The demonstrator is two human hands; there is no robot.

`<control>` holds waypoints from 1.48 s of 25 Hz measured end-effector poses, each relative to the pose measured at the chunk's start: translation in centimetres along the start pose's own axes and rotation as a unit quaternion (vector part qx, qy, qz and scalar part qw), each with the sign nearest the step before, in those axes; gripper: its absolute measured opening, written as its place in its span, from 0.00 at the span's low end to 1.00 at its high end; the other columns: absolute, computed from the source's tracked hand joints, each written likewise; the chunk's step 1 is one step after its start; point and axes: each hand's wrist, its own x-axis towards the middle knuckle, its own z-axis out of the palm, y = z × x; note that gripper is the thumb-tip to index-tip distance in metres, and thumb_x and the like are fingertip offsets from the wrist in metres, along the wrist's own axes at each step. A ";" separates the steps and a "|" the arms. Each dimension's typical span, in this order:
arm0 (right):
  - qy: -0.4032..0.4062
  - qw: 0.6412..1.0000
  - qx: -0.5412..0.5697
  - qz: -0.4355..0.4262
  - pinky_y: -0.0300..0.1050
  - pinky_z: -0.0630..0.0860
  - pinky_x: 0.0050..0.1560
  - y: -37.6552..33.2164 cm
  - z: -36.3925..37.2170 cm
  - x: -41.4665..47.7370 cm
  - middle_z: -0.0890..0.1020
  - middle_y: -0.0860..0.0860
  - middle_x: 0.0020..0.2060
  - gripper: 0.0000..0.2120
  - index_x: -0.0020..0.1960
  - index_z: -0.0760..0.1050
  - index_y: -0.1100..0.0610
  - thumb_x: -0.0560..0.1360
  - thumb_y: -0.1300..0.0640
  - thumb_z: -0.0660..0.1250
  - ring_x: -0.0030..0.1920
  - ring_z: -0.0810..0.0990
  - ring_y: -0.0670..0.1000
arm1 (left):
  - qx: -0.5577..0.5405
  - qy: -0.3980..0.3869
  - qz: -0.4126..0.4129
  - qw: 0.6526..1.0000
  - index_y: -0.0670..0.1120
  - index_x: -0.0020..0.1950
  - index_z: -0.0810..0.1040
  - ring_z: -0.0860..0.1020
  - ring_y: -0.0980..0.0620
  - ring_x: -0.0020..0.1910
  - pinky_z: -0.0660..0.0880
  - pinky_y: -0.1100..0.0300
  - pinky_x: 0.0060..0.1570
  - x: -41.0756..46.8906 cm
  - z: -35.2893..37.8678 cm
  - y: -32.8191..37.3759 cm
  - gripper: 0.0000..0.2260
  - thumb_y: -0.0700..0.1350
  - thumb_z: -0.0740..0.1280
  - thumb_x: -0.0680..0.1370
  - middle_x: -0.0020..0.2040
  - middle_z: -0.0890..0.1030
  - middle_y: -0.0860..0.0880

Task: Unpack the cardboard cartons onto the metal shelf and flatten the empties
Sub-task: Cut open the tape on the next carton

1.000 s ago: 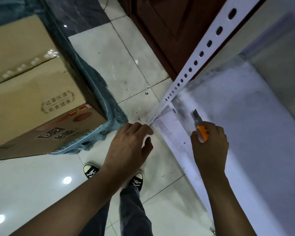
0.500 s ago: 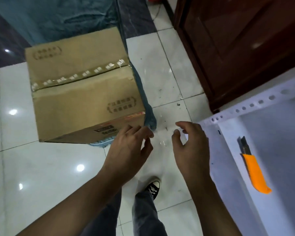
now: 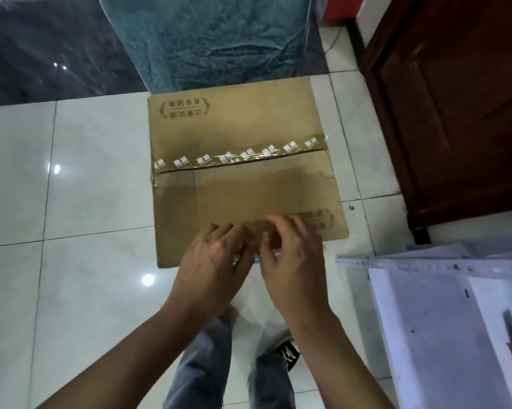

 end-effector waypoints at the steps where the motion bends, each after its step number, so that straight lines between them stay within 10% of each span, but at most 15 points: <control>1: -0.005 1.000 -0.003 -0.007 0.50 0.76 0.62 -0.8 0.8 0.4 0.80 0.49 0.57 0.11 0.62 0.78 0.53 0.80 0.55 0.67 0.57 0.76 0.50 | 0.005 0.002 0.004 1.000 0.50 0.51 0.78 0.72 0.52 0.41 0.71 0.56 0.39 0.3 -0.5 -1.0 0.09 0.50 0.60 0.80 0.43 0.79 0.54; 9: 0.009 0.996 -0.073 -0.048 0.54 0.71 0.58 -4.8 5.7 3.6 0.79 0.51 0.57 0.16 0.63 0.77 0.53 0.76 0.56 0.65 0.55 0.76 0.55 | 0.015 0.040 -0.012 0.999 0.47 0.50 0.79 0.74 0.46 0.44 0.73 0.51 0.42 3.0 -4.5 -7.4 0.06 0.46 0.64 0.77 0.44 0.80 0.50; 14: 0.010 0.984 -0.177 -0.031 0.59 0.59 0.76 -4.7 8.0 4.3 0.72 0.53 0.72 0.25 0.73 0.71 0.54 0.79 0.45 0.62 0.74 0.67 0.55 | 0.091 0.080 0.038 0.992 0.45 0.60 0.79 0.74 0.41 0.51 0.72 0.47 0.52 6.5 -6.0 -9.4 0.14 0.47 0.63 0.77 0.56 0.79 0.46; 22: -0.024 0.978 -0.208 -0.006 0.60 0.54 0.78 -4.8 8.7 4.4 0.69 0.51 0.76 0.28 0.77 0.67 0.51 0.79 0.42 0.59 0.77 0.63 0.53 | 0.231 -0.107 0.053 0.966 0.57 0.80 0.55 0.50 0.35 0.79 0.52 0.38 0.75 15.8 -9.2 -13.1 0.50 0.73 0.72 0.64 0.81 0.52 0.41; 29: -0.027 0.974 -0.224 0.003 0.60 0.55 0.78 -4.8 8.8 4.6 0.69 0.51 0.76 0.29 0.77 0.67 0.51 0.79 0.41 0.58 0.77 0.64 0.53 | 0.336 -0.195 0.078 0.918 0.58 0.80 0.42 0.49 0.25 0.77 0.56 0.28 0.71 18.2 -9.2 -12.1 0.50 0.75 0.65 0.68 0.80 0.42 0.32; 37: -0.016 0.974 -0.224 -0.009 0.59 0.55 0.78 -4.7 8.8 4.5 0.71 0.52 0.74 0.29 0.76 0.69 0.52 0.78 0.43 0.61 0.76 0.66 0.54 | 0.341 -0.231 0.071 0.908 0.61 0.78 0.31 0.41 0.23 0.76 0.55 0.24 0.69 16.9 -8.5 -10.0 0.41 0.44 0.62 0.82 0.77 0.35 0.29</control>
